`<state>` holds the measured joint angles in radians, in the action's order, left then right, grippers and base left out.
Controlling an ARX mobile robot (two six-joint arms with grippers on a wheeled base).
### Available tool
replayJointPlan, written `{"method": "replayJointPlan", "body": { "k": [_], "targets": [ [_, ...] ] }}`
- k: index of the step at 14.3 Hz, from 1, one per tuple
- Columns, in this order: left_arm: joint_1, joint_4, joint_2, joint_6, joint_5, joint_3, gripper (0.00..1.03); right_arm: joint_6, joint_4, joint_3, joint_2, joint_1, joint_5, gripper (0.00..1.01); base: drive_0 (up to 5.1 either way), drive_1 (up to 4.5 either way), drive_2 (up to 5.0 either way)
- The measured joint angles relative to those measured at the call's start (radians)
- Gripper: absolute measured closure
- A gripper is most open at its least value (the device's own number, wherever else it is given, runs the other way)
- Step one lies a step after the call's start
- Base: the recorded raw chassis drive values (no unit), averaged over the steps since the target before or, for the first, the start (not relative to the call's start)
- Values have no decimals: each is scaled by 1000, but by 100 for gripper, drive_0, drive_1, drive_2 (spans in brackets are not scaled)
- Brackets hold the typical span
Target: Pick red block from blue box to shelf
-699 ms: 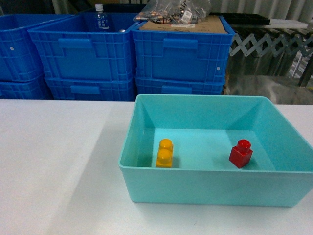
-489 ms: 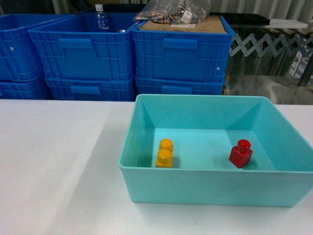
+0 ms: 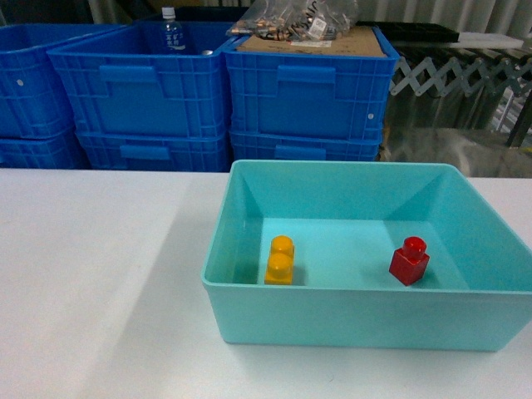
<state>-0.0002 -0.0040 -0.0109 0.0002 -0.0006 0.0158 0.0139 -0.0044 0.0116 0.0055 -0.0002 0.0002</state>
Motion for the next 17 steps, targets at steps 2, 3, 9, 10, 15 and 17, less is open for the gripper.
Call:
{"method": "replayJointPlan", "body": {
  "k": [2, 3, 9, 10, 15, 17],
  "targets": [
    [0, 0, 0, 0, 0, 0, 5, 0, 0, 0, 0, 0, 0, 3, 0, 0, 0],
    [0, 0, 0, 0, 0, 0, 5, 0, 0, 0, 0, 0, 0, 3, 0, 0, 0],
    [0, 0, 0, 0, 0, 0, 5, 0, 0, 0, 0, 0, 0, 3, 0, 0, 0],
    [0, 0, 0, 0, 0, 0, 5, 0, 0, 0, 0, 0, 0, 3, 0, 0, 0],
    [0, 0, 0, 0, 0, 0, 5, 0, 0, 0, 0, 0, 0, 3, 0, 0, 0],
    [0, 0, 0, 0, 0, 0, 5, 0, 0, 0, 0, 0, 0, 3, 0, 0, 0]
  ]
}}
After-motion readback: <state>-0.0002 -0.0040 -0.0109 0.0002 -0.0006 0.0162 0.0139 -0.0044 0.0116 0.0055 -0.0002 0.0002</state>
